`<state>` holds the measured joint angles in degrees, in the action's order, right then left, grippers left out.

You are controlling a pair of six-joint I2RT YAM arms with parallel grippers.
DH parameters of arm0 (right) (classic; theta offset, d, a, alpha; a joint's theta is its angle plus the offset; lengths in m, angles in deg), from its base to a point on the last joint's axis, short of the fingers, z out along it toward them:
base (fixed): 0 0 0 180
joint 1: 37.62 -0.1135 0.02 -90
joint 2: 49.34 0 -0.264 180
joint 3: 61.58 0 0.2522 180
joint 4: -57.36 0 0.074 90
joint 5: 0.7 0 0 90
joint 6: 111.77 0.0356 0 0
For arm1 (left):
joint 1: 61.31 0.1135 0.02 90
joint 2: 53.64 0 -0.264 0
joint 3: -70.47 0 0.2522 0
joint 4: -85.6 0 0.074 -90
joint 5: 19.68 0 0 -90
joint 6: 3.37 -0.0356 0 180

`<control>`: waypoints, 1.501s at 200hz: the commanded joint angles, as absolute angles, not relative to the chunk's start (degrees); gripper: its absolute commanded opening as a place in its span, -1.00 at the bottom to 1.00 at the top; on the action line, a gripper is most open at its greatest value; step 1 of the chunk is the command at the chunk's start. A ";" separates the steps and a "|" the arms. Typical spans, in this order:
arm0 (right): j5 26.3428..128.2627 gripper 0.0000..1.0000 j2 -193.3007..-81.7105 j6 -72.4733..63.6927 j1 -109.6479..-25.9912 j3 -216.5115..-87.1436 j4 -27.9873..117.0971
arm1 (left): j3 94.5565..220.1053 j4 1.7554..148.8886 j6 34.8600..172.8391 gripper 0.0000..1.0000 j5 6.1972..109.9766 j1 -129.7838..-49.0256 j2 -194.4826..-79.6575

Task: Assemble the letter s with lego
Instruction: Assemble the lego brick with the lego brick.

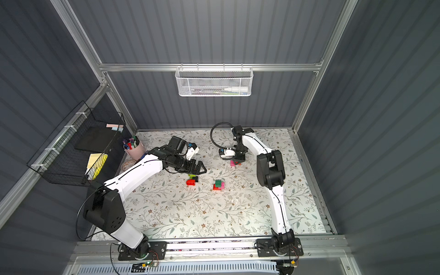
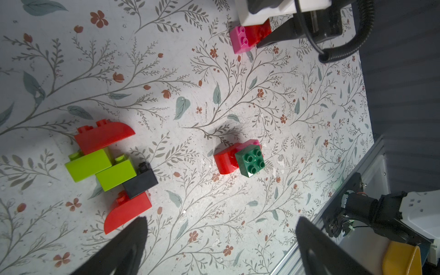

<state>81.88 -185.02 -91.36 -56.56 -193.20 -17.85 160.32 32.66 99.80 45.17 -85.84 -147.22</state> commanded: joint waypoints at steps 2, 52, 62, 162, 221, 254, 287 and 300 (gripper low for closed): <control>85.21 -0.72 -191.22 -91.64 -57.94 -194.29 -21.94 | 161.92 30.71 98.06 0.99 43.86 -85.46 -147.24; 86.67 -0.74 -193.76 -89.84 -59.89 -197.99 -24.71 | 161.66 29.94 97.31 0.99 44.03 -85.40 -146.48; 86.26 -0.74 -193.42 -89.76 -60.11 -197.95 -24.54 | 161.66 29.75 97.11 0.99 44.04 -85.39 -146.39; 80.75 -0.56 -186.72 -89.82 -62.03 -194.82 -19.67 | 161.13 29.64 96.56 0.99 43.95 -85.39 -144.79; 79.80 -0.17 -184.02 -89.36 -62.31 -194.21 -18.17 | 161.43 29.66 96.47 0.99 43.72 -85.39 -145.00; 80.23 -0.01 -181.75 -88.44 -62.06 -193.24 -17.15 | 163.00 29.82 95.19 0.99 43.25 -85.39 -146.29; 76.55 0.19 -176.72 -87.00 -61.10 -188.40 -11.76 | 164.71 30.70 91.74 0.99 42.89 -85.39 -148.26; 75.72 0.22 -175.18 -86.89 -60.74 -186.61 -10.06 | 165.58 30.82 90.28 0.99 42.83 -85.35 -149.52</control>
